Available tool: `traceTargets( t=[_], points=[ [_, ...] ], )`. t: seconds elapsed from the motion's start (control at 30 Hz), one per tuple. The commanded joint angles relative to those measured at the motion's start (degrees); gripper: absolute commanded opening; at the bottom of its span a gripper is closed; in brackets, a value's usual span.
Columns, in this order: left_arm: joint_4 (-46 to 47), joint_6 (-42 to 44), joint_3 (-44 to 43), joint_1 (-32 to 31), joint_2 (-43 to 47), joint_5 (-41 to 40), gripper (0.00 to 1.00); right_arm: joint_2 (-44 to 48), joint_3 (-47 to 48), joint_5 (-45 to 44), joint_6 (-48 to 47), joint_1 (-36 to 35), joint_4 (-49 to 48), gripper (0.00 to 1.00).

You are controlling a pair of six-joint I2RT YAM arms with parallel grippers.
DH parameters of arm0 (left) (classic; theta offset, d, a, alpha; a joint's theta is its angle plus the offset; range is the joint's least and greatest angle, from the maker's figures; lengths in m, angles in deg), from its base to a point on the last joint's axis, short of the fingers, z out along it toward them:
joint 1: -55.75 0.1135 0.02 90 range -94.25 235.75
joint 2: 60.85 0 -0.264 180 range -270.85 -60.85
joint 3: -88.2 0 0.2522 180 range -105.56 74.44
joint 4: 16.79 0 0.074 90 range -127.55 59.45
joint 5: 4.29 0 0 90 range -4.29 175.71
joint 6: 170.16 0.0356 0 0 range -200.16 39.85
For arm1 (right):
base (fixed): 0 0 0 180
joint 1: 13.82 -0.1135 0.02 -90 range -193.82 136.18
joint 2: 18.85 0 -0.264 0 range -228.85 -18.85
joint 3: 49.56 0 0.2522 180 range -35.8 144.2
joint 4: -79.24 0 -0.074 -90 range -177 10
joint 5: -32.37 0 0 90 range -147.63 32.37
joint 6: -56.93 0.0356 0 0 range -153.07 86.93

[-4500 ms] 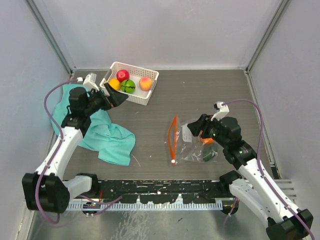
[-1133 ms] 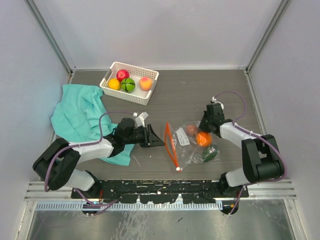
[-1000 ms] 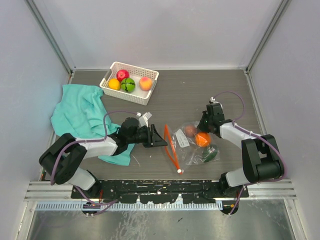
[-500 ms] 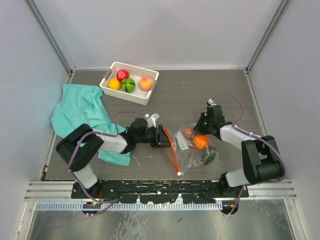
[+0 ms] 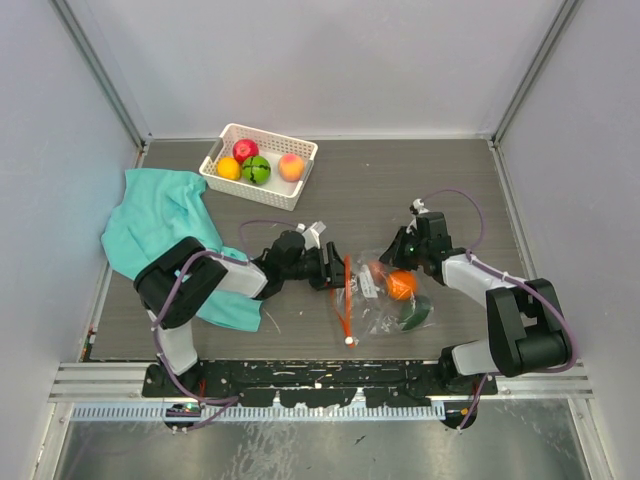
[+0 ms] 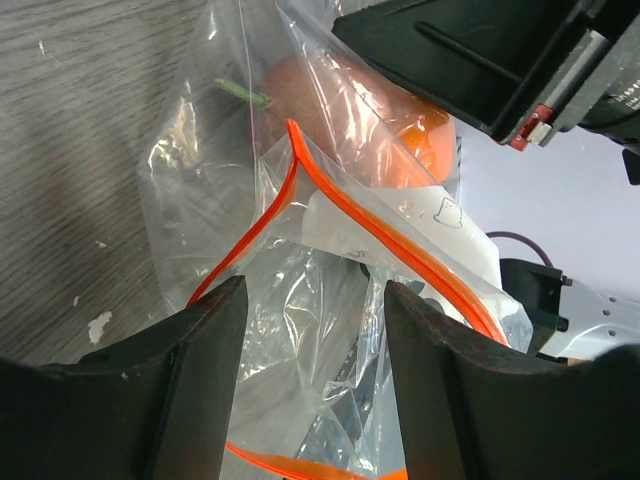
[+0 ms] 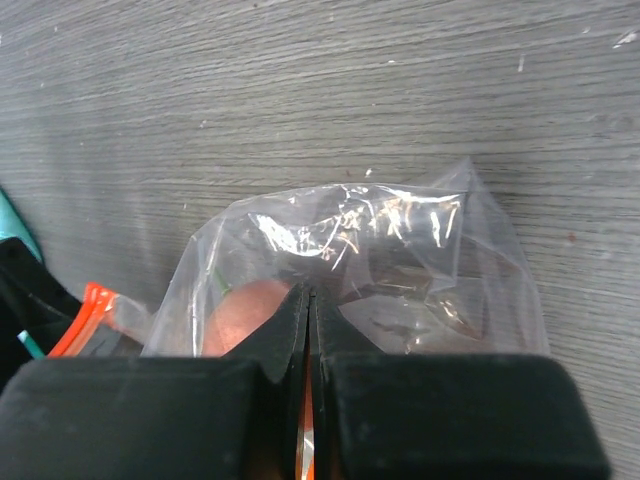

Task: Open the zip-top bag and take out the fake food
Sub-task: Pick up the fake fruit from the zipper food storage bag.

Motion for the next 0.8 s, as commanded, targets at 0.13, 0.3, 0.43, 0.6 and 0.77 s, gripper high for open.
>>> traceTargets(
  t=[0.13,0.3,0.43,0.6,0.77],
  points=[
    [3.65,1.14,-1.99,-0.63,-1.16,-1.67,0.62,0.84,-0.77,5.86,-1.05,-0.4,-3.42,0.05],
    [2.91,1.41,-2.78,-1.31,-1.0,-2.07,0.65,0.67,-1.09,7.95,-1.15,-1.22,-3.35,0.05],
    [0.43,2.24,-3.81,-2.33,-0.74,-2.82,0.67,1.61,-1.55,8.4,-1.31,-2.17,-2.46,0.05],
    [-3.17,4.41,-4.61,-3.24,-0.05,-4.01,0.67,3.53,-2.13,8.42,-1.53,-3.79,-0.87,0.04],
    [-7.95,9.76,-5.79,-4.71,1.41,-4.09,0.73,4.89,-1.78,8.33,-1.85,-5.51,1.01,0.05]
  ],
)
